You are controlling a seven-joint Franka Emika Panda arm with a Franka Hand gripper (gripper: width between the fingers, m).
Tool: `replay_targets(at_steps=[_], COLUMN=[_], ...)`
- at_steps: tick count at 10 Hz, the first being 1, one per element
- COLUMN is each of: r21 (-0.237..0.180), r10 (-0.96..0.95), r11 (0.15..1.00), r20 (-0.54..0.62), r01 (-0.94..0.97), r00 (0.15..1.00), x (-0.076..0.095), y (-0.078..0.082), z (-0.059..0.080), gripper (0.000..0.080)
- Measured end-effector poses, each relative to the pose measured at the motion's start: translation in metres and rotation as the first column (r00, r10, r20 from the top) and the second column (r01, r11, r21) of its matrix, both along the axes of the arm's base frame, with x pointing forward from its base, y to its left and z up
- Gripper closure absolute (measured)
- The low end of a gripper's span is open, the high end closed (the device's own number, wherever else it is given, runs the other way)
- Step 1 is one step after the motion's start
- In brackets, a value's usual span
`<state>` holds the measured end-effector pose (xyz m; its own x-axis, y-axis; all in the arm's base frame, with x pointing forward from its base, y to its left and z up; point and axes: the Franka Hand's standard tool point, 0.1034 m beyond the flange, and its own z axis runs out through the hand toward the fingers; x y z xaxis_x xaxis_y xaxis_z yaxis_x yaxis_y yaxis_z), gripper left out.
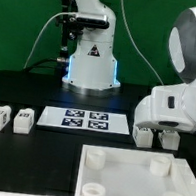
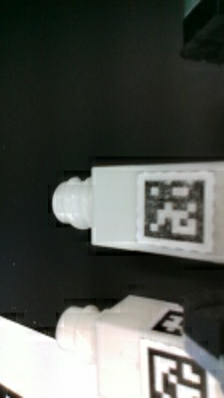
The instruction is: Assemble one leg
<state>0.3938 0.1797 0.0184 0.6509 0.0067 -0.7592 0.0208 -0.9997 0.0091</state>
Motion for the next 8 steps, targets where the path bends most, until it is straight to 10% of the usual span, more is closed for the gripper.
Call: replay_targets(at_steps=[4,6,8], r21=[-0.002,-0.002,-0.002], r10=[-0.001,0.000,0.000], r11=[1.000,1.000,1.000], r20=[-0.012,-0.012,-0.012], r01=[0.000,0.000,0.000], r00=[1.000,1.000,1.000], x=[-0.0029,-0.0029,-0.0029], y=[-0.0007,-0.0008,-0.0007], z=[-0.0039,-0.0039,-0.0038], gripper=[0.0150,0.0434,0.0511])
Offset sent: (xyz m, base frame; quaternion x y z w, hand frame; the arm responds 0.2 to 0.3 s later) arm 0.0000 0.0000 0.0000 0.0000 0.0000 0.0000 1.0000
